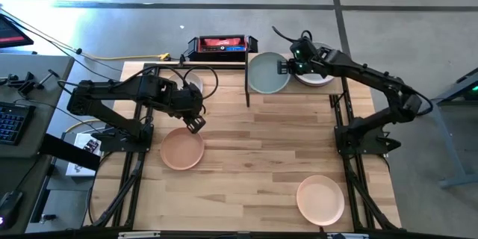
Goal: Place and stack plates onto a shelf
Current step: Put the light blue plate on the shelf, then stack the brown plate on top of the light blue plate on the shelf
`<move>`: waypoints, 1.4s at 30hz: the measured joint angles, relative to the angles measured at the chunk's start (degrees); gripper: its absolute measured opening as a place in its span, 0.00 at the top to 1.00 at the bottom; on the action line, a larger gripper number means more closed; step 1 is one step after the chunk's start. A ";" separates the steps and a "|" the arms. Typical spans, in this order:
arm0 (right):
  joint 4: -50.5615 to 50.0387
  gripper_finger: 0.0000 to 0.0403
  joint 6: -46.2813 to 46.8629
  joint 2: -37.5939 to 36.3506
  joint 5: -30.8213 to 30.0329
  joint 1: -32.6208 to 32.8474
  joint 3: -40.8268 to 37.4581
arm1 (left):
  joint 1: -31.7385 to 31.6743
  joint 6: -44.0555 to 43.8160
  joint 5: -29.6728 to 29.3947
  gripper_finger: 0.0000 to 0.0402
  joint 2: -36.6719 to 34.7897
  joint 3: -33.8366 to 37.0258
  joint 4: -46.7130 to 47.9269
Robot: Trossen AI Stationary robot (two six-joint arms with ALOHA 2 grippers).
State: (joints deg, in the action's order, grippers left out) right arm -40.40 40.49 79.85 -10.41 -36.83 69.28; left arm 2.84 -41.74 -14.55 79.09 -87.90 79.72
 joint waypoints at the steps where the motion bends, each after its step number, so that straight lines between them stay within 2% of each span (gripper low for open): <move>1: 0.00 1.00 0.00 0.31 0.13 -0.12 0.00 | -0.01 -0.01 -0.20 0.72 0.00 0.00 0.02; 18: 0.86 0.99 -1.99 0.79 2.24 -1.52 0.00 | -0.01 -0.02 -1.18 0.72 0.00 0.00 0.02; 30: 1.06 0.84 -2.00 0.79 0.48 -1.81 0.00 | 0.00 -0.02 -1.15 0.72 0.00 0.00 0.05; 37: 1.70 0.83 -2.98 0.12 8.59 -1.80 0.00 | -0.01 -0.13 -0.40 0.72 0.00 0.00 2.49; 42: 1.55 0.83 -3.47 -1.91 17.51 -1.06 0.00 | 0.79 -2.12 2.70 0.72 0.00 0.00 3.69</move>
State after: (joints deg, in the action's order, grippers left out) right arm -38.85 37.02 77.94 7.10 -37.89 69.28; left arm 3.63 -43.86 -11.85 79.09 -87.90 83.42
